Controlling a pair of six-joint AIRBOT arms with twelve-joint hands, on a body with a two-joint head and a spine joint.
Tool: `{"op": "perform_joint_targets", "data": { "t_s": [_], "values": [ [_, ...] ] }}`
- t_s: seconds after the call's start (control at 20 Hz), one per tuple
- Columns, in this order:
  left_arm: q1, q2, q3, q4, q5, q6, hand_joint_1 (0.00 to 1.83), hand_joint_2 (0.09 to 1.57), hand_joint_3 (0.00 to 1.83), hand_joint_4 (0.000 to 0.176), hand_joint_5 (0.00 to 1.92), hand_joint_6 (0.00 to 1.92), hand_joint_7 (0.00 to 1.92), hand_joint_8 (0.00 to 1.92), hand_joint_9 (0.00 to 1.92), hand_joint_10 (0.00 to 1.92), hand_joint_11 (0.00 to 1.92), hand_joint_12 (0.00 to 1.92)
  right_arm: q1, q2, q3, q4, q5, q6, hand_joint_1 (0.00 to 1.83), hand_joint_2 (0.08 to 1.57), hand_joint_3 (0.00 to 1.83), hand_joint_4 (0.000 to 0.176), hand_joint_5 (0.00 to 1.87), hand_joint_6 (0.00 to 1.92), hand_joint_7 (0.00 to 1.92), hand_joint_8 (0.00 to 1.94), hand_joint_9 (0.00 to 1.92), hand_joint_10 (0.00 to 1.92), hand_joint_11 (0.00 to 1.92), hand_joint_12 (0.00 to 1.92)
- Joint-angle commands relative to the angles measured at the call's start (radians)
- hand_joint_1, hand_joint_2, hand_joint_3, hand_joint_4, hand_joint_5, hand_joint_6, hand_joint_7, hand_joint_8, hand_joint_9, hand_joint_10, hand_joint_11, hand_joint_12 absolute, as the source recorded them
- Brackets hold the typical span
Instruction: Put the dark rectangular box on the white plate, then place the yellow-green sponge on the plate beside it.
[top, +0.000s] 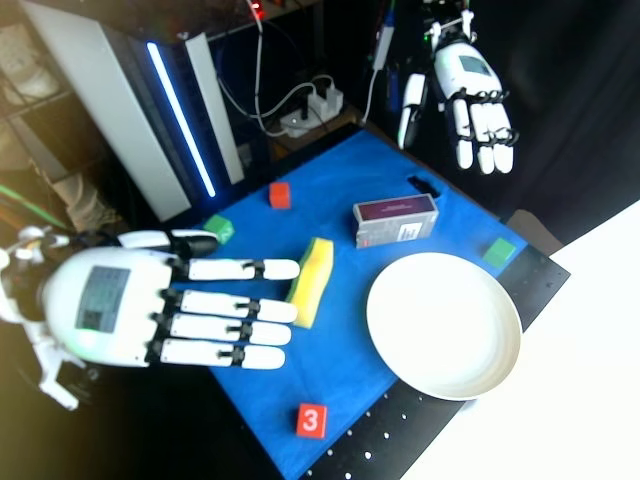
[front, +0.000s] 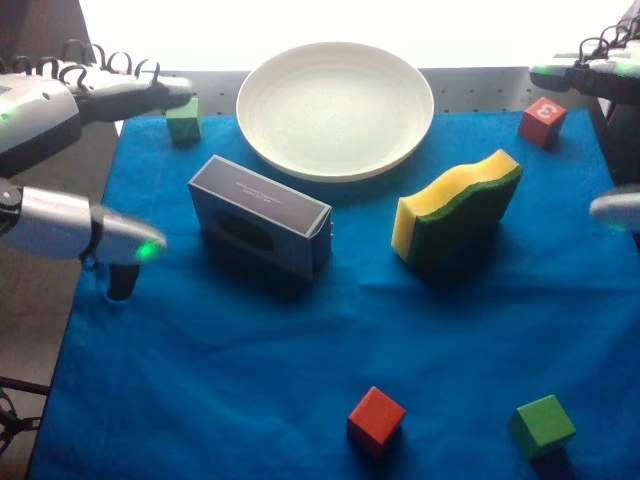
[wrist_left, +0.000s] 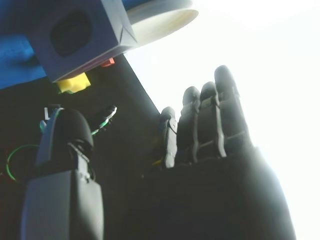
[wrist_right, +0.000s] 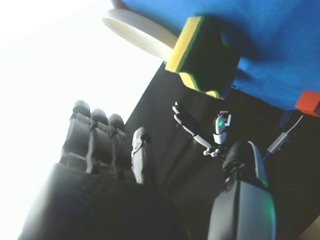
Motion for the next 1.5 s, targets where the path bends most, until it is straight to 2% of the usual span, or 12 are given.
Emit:
{"op": "perform_joint_targets", "data": {
  "t_s": [0.0,0.2,0.3,0.4,0.5,0.65,0.85,0.9,1.0,1.05,1.25,1.45],
  "values": [
    [-0.014,-0.002,0.006,-0.018,-0.105,-0.004,0.67,0.9,0.01,0.068,0.26,0.01,0.21,0.0,0.15,0.02,0.0,0.24,0.014,-0.002,0.006,0.043,0.107,0.008,0.6,1.12,0.01,0.081,0.18,0.0,0.19,0.0,0.14,0.01,0.0,0.39],
    [-0.032,-0.016,0.016,-0.001,-0.086,-0.003,0.71,0.89,0.0,0.027,0.3,0.0,0.23,0.0,0.16,0.0,0.0,0.42,0.014,-0.012,0.015,0.042,0.107,0.008,0.66,1.15,0.0,0.107,0.18,0.0,0.17,0.0,0.14,0.01,0.0,0.38],
    [-0.095,-0.07,0.055,0.043,-0.027,-0.003,0.72,0.89,0.0,0.043,0.29,0.0,0.22,0.0,0.15,0.0,0.0,0.38,0.014,-0.014,0.016,0.042,0.107,0.008,0.7,1.15,0.0,0.11,0.19,0.0,0.18,0.0,0.16,0.01,0.03,0.39],
    [-0.147,-0.122,0.093,0.08,0.03,-0.007,0.78,0.86,0.0,0.094,0.29,0.0,0.21,0.0,0.13,0.01,0.0,0.27,0.014,-0.02,0.017,0.04,0.107,0.008,0.7,1.17,0.0,0.095,0.18,0.0,0.18,0.01,0.11,0.01,0.0,0.19],
    [-0.197,-0.165,0.117,0.139,0.087,-0.012,0.81,0.86,0.0,0.045,0.34,0.01,0.25,0.0,0.19,0.0,0.0,0.44,0.014,-0.022,0.019,0.037,0.107,0.008,0.71,1.16,0.0,0.09,0.19,0.0,0.15,0.0,0.09,0.01,0.04,0.13],
    [-0.234,-0.209,0.146,0.192,0.145,-0.012,0.73,0.89,0.0,0.123,0.33,0.0,0.25,0.0,0.18,0.0,0.0,0.41,0.014,-0.022,0.022,0.036,0.107,0.008,0.68,1.16,0.0,0.102,0.19,0.0,0.15,0.0,0.09,0.0,0.04,0.14],
    [-0.24,-0.268,0.228,0.283,0.166,-0.189,0.69,0.87,0.0,0.123,0.34,0.0,0.34,0.01,0.29,0.01,0.0,0.62,0.014,-0.023,0.023,0.036,0.107,0.008,0.62,1.15,0.0,0.107,0.2,0.0,0.18,0.0,0.15,0.0,0.0,0.42],
    [-0.24,-0.284,0.255,0.317,0.169,-0.259,0.67,0.87,0.0,0.12,0.36,0.01,0.35,0.01,0.3,0.01,0.0,0.64,0.014,-0.023,0.023,0.036,0.107,0.008,0.63,1.15,0.0,0.102,0.2,0.0,0.18,0.0,0.15,0.0,0.0,0.45],
    [-0.24,-0.306,0.28,0.352,0.195,-0.304,0.7,0.92,0.0,0.018,0.52,0.01,0.5,0.01,0.42,0.01,0.0,0.84,0.014,-0.023,0.023,0.036,0.107,0.008,0.61,1.15,0.0,0.084,0.2,0.0,0.17,0.0,0.19,0.0,0.02,0.68],
    [-0.24,-0.314,0.286,0.362,0.208,-0.304,0.73,0.94,0.0,0.001,0.55,0.01,0.55,0.01,0.45,0.01,0.0,0.89,0.014,-0.023,0.023,0.036,0.107,0.009,0.62,1.15,0.0,0.095,0.19,0.0,0.16,0.0,0.18,0.0,0.01,0.7],
    [-0.239,-0.328,0.294,0.409,0.261,-0.303,0.78,0.96,0.0,0.0,0.59,0.0,0.58,0.0,0.5,0.01,0.0,0.99,0.014,-0.022,0.023,0.036,0.107,0.012,0.64,1.16,0.0,0.096,0.17,0.0,0.14,0.0,0.17,0.0,0.07,0.55],
    [-0.239,-0.329,0.294,0.423,0.28,-0.303,0.84,0.98,0.01,0.0,0.63,0.01,0.67,0.01,0.56,0.02,0.01,1.09,0.014,-0.022,0.023,0.036,0.107,0.013,0.56,1.17,0.0,0.052,0.15,0.0,0.17,0.0,0.22,0.0,0.17,0.43]
  ]
}}
